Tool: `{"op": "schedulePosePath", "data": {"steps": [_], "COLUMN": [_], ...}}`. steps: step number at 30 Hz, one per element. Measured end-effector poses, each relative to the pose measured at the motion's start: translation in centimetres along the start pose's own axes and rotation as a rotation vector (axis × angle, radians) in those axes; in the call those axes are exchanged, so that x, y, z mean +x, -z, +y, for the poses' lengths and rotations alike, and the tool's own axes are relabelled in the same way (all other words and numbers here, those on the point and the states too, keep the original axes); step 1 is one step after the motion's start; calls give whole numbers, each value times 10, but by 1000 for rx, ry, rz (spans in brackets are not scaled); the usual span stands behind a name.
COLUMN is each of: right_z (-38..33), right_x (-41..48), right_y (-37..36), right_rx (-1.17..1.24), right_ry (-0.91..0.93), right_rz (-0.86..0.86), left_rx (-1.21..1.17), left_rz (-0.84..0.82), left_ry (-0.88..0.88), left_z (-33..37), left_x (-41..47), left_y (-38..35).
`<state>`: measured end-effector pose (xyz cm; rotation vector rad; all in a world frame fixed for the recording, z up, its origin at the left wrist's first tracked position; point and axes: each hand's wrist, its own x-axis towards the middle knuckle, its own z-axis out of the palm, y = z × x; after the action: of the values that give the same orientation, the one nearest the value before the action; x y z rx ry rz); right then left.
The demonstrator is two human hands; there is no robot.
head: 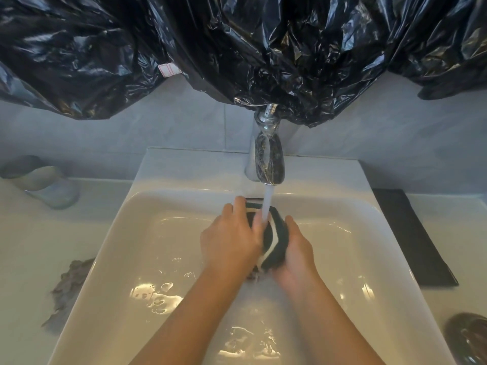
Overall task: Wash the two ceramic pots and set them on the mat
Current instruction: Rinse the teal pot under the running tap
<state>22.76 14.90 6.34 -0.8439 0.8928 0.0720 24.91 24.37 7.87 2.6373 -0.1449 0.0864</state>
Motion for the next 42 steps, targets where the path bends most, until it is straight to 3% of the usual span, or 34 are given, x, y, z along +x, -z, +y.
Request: {"op": "schedulePosePath", "data": {"steps": [3,5,9,12,14,17,21,24,27,30,33,36,39,42], "right_z": [4,0,-6,-4,-2,5,7,0,-3,-7,-9,-8,-15,-10], "right_x": [-3,-4,-2,-1,0,-1,-8,-9,-5,-6,0,6,7,9], "right_y": [-6,-5,6,6,2,-7,-11,-9,-2,1,10,15,13,4], "right_rx": [-10,81,191,159,126,25,-168,-240,-88,20,77,98,77,-186], "right_ry": [24,42,49,53,48,19,71,136,50,-120,-2,114,150,461], "right_rz": [40,57,65,57,56,14,-23,-46,-58,-108,-154,-164,-237,-272], "left_rx": [-208,-232,30,149,194,90,-151,-371,-716,-910,-1309,-1606,-1571,-1393], "left_rz": [-14,-51,-265,-192,-141,-196,-42,-228,-515,-655,-755,-752,-641,-502], "left_ry": [128,-64,-466,-665,-695,-470,-188,92,387,383,306,267,231,277], "left_z": [1,0,-7,-20,-21,-13,-9,-9,-9,-12,-21,-24,-17,-10], "left_x": [18,13,-19,-24,-17,-5,13,29,32,27,17,5,3,10], "left_y": [-9,-14,-9,-5,-1,3,7,15,25,33,27,16,15,17]}}
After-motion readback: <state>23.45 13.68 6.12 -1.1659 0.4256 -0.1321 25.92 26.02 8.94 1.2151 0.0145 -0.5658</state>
